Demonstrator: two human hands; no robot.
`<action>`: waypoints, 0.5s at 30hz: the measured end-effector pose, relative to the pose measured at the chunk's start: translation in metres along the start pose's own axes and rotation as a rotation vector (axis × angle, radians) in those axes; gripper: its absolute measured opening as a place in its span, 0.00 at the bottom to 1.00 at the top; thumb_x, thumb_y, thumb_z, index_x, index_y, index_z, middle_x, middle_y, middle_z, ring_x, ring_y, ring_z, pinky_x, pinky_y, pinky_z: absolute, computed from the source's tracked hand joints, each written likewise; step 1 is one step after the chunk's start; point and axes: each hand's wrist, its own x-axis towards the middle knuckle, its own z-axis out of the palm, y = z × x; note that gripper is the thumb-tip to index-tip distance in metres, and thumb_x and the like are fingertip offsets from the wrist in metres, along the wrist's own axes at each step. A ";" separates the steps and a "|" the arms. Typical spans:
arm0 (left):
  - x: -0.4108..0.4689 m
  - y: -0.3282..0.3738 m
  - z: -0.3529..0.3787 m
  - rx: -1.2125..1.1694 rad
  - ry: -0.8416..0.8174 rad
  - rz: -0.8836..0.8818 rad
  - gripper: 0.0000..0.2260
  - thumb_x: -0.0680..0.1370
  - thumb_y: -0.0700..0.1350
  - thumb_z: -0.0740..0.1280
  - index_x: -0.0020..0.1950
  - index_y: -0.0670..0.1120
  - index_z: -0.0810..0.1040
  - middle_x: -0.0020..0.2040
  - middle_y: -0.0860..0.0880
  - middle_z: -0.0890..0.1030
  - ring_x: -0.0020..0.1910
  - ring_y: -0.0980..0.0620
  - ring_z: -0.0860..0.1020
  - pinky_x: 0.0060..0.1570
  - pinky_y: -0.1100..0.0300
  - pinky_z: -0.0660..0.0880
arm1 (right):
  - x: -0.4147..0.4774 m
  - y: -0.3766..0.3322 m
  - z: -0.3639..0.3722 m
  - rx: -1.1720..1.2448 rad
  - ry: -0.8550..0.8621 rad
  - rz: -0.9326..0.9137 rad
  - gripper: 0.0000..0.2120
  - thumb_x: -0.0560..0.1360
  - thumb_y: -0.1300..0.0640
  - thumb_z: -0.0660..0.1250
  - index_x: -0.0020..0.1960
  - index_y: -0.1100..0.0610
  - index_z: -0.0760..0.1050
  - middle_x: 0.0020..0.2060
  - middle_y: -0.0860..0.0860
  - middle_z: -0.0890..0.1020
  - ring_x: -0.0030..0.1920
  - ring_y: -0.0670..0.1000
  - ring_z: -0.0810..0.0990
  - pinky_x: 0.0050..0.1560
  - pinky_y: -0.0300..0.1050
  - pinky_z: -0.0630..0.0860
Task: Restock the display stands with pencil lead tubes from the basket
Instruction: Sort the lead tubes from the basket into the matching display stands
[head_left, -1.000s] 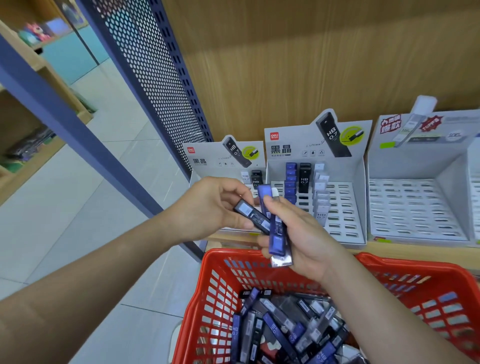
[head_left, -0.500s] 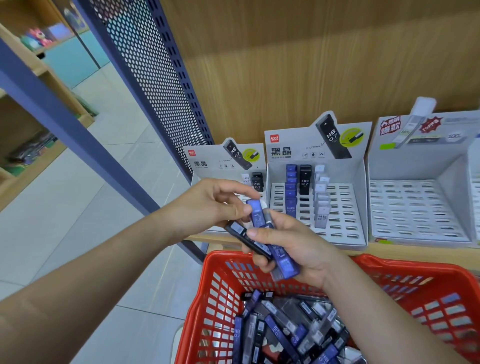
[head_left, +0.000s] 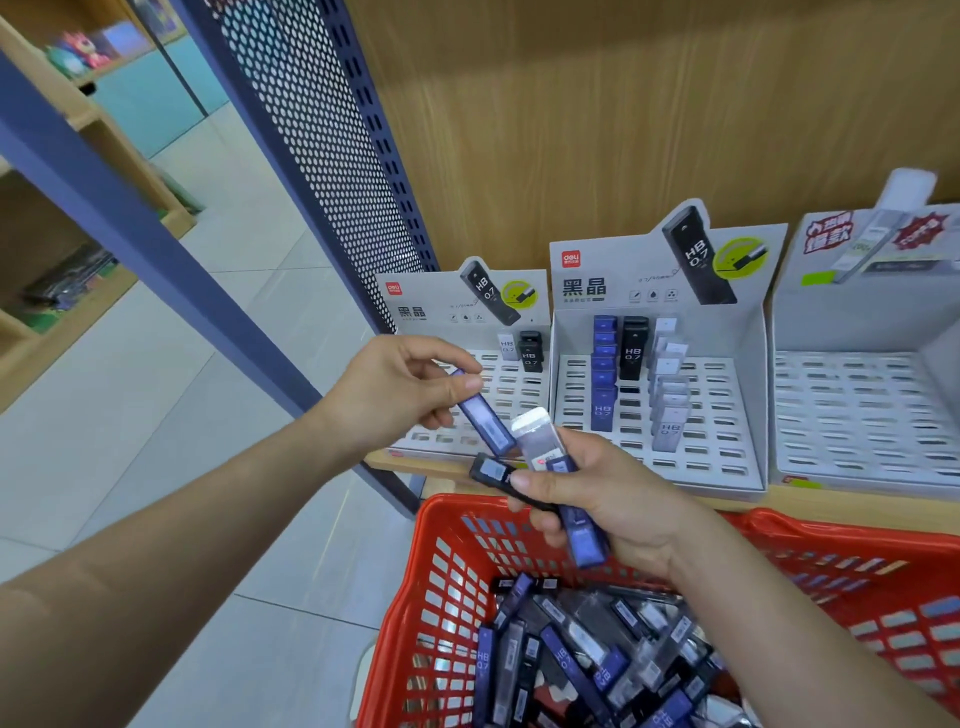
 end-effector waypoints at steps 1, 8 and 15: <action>0.003 -0.003 -0.003 -0.008 -0.008 -0.021 0.05 0.72 0.39 0.73 0.47 0.46 0.83 0.35 0.42 0.82 0.29 0.54 0.78 0.35 0.62 0.79 | 0.001 0.002 -0.001 0.024 0.021 0.007 0.10 0.75 0.65 0.70 0.55 0.58 0.77 0.35 0.54 0.81 0.28 0.47 0.73 0.28 0.39 0.72; 0.037 -0.017 -0.017 0.135 0.046 -0.096 0.07 0.71 0.40 0.75 0.46 0.40 0.82 0.35 0.45 0.83 0.32 0.53 0.82 0.37 0.62 0.80 | 0.017 0.007 -0.001 0.090 0.178 -0.028 0.04 0.75 0.65 0.70 0.47 0.59 0.76 0.35 0.54 0.79 0.26 0.47 0.73 0.27 0.40 0.71; 0.086 -0.028 -0.005 0.286 0.314 0.075 0.07 0.72 0.47 0.75 0.43 0.45 0.83 0.32 0.50 0.82 0.28 0.57 0.80 0.38 0.59 0.80 | 0.029 0.009 0.001 0.114 0.178 -0.055 0.05 0.75 0.65 0.70 0.47 0.58 0.76 0.36 0.55 0.77 0.26 0.48 0.72 0.27 0.40 0.71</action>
